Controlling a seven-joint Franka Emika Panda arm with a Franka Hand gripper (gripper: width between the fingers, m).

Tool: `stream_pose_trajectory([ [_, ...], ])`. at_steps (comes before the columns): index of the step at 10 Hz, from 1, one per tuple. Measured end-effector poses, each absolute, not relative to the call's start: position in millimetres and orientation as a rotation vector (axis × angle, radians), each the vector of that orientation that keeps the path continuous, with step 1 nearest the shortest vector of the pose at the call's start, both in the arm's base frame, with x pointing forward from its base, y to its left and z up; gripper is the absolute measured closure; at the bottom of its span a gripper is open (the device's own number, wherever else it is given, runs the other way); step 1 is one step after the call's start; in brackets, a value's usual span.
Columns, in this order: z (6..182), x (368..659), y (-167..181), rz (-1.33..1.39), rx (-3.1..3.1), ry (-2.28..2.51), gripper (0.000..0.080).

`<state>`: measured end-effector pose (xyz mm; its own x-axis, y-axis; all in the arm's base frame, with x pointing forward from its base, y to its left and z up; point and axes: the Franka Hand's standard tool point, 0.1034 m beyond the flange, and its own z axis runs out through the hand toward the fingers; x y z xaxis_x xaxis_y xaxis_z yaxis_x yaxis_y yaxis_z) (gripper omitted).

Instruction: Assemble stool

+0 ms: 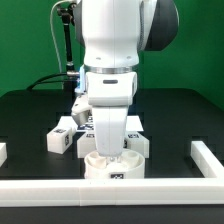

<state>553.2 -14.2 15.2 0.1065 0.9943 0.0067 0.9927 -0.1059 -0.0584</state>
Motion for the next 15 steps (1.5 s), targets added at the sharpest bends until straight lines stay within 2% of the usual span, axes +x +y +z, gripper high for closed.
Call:
stream_pose_trajectory([
  [1,15.2,553,-14,0.053,-2.301,-2.068,0.0594],
  [2,15.2,553,-14,0.053,-2.301,-2.068,0.0724],
  [3,15.4,553,-14,0.052,-2.301,-2.068,0.0724],
  [4,15.8,554,-14,0.05,-2.302,-2.068,0.0768],
  [10,16.6,555,-13,0.048,-2.302,-2.07,0.0768],
  [15,16.1,568,37,0.021,-2.356,-1.998,0.0768],
])
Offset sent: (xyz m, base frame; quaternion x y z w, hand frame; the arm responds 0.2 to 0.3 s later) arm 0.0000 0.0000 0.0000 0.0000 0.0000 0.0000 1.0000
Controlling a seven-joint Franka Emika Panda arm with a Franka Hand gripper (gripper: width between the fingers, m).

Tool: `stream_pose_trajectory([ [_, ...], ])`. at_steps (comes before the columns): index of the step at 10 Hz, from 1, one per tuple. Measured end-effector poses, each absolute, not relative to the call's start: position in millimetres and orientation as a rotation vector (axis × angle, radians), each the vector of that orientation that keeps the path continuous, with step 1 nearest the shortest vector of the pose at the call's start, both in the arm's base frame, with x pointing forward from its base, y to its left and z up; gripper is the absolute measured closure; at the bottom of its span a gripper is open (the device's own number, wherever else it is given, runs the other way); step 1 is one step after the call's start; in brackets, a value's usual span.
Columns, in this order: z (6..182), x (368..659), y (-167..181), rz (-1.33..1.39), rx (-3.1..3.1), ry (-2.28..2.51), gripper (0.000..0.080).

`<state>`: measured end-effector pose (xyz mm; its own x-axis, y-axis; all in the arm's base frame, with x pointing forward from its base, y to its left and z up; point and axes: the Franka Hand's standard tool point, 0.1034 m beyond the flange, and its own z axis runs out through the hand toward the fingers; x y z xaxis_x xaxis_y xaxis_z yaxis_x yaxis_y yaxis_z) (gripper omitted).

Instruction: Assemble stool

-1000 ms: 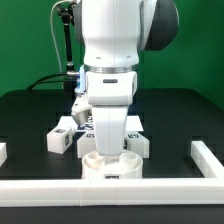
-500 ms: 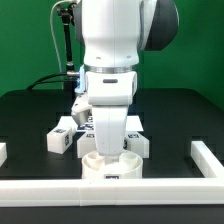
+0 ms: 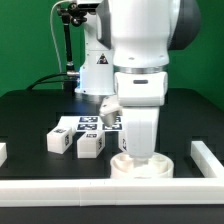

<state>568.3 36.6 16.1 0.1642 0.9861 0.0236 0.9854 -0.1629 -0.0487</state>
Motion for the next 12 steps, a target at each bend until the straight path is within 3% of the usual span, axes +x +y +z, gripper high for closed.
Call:
stream_pose_trajectory([
  [7,16.2,578,94,-0.002,-2.474,-1.847,0.0768],
  [11,16.1,579,98,0.008,-2.512,-1.794,0.0768],
  [12,15.9,579,98,0.008,-2.513,-1.794,0.0725],
])
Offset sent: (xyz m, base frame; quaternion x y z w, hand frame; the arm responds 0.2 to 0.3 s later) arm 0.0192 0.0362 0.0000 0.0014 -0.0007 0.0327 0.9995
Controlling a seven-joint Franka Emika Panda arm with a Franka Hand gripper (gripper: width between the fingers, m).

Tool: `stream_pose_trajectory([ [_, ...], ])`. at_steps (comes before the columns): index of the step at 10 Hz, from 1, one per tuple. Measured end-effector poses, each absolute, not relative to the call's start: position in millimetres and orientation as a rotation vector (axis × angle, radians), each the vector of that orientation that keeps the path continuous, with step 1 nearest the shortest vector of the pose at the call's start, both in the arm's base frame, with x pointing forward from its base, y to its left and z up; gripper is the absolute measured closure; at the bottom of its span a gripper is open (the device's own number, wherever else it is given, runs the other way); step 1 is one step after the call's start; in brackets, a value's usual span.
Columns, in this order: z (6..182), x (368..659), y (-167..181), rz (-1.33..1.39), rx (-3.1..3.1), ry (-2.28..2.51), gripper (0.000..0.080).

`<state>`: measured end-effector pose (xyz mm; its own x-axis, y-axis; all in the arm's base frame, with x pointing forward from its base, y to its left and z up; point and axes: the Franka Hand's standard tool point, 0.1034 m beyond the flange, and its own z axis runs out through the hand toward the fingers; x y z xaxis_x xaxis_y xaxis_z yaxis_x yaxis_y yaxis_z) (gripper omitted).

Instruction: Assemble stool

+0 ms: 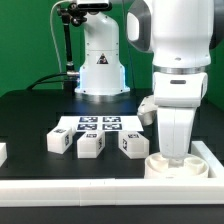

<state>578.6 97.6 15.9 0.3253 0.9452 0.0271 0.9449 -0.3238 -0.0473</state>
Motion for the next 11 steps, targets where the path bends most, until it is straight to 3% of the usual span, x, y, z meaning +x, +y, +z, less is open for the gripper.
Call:
stream_pose_trajectory([
  [1,15.8,579,97,0.008,-2.513,-1.793,0.0533],
  [2,15.8,579,97,0.009,-2.513,-1.793,0.0397],
  [3,17.0,579,96,0.009,-2.514,-1.792,0.0397],
  [4,23.3,580,92,0.008,-2.521,-1.787,0.0225],
  [5,32.3,582,93,-0.001,-2.524,-1.792,0.0173],
  [8,66.8,587,87,-0.011,-2.543,-1.798,0.0151],
  [11,79.9,567,54,-0.035,-2.612,-1.74,0.015],
])
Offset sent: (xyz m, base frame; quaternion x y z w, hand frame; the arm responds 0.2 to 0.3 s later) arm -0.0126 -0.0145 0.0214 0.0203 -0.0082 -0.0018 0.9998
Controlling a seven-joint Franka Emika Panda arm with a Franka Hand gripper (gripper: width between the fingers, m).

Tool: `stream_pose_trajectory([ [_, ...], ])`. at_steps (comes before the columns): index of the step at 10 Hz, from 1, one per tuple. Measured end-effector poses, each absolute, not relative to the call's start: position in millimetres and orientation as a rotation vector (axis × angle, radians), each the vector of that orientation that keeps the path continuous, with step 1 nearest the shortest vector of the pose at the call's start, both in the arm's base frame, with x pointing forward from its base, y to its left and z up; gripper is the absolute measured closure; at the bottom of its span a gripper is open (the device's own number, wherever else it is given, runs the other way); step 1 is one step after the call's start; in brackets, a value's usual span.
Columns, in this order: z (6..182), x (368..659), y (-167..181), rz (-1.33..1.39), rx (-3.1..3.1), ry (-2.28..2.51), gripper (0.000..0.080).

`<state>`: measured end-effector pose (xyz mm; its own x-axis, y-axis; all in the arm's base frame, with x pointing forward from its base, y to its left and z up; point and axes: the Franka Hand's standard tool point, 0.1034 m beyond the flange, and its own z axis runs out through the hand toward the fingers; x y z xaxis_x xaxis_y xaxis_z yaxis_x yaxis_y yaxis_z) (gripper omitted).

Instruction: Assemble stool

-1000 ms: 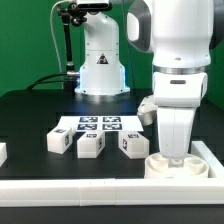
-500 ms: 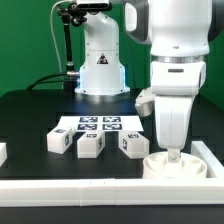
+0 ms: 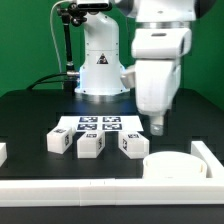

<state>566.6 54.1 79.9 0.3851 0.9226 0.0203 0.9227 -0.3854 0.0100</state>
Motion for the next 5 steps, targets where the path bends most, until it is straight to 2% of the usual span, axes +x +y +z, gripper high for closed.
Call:
stream_pose_trajectory([
  [1,79.8,557.7,45.9,-0.027,-2.622,-1.726,0.015],
  [5,78.0,558.1,47.1,-0.024,-2.656,-1.667,0.015],
])
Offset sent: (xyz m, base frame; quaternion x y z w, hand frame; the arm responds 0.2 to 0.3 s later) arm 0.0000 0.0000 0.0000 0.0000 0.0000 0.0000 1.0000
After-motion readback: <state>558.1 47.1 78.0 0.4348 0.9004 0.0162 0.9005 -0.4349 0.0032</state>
